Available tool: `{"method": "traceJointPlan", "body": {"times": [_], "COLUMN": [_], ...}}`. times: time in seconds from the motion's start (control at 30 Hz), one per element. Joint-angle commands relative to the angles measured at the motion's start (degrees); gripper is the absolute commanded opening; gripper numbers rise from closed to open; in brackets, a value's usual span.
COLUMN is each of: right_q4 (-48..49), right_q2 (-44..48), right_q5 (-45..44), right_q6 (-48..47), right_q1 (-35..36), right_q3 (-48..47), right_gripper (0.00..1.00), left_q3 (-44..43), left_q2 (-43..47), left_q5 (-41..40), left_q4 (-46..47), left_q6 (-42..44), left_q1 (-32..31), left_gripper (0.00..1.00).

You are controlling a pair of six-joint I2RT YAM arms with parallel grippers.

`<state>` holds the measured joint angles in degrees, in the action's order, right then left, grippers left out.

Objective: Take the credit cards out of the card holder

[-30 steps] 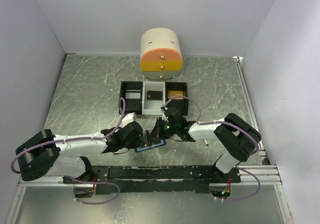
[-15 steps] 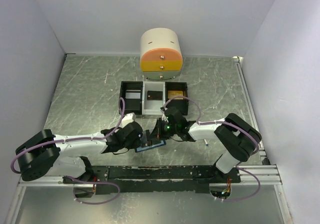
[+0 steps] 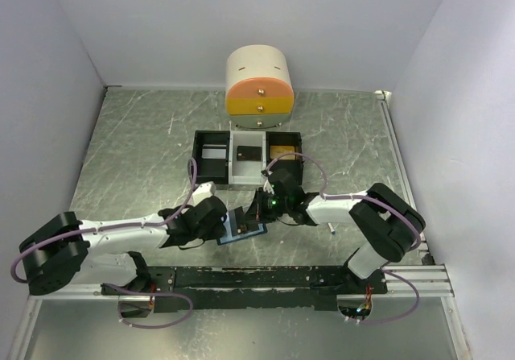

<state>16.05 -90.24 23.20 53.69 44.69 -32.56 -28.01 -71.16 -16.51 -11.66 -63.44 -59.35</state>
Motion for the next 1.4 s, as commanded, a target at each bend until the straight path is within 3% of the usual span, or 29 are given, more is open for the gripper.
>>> {"method": "traceJointPlan", "body": {"times": [0.0, 0.3, 0.73, 1.17, 1.37], "right_q4": [0.24, 2.92, 2.58, 7.95, 8.31], "right_q2": [-1.39, -5.09, -4.43, -5.7, -7.49], "right_q5": [0.62, 3.32, 2.49, 4.92, 6.32], "right_q6": [-1.38, -0.47, -0.61, 1.83, 1.05], "right_q1": [-0.48, -0.36, -0.32, -0.38, -0.19], "right_q3": [-0.69, -1.47, -1.04, -0.96, -1.88], "right_gripper": [0.02, 0.02, 0.04, 0.18, 0.19], "left_q3": [-1.27, -0.41, -2.6, -1.01, 0.23], "left_q2": [4.27, 10.39, -3.16, -3.29, -1.75], "left_q5": [-0.53, 2.62, -0.38, -1.04, -1.2], "left_q4": [-2.2, 7.6, 1.46, 0.02, 0.3], "left_q6": [2.39, 6.25, 0.83, 0.26, -0.24], "left_q1": [-0.22, -0.16, -0.2, -0.23, -0.2], "left_gripper": [0.29, 0.45, 0.3, 0.23, 0.23]}}
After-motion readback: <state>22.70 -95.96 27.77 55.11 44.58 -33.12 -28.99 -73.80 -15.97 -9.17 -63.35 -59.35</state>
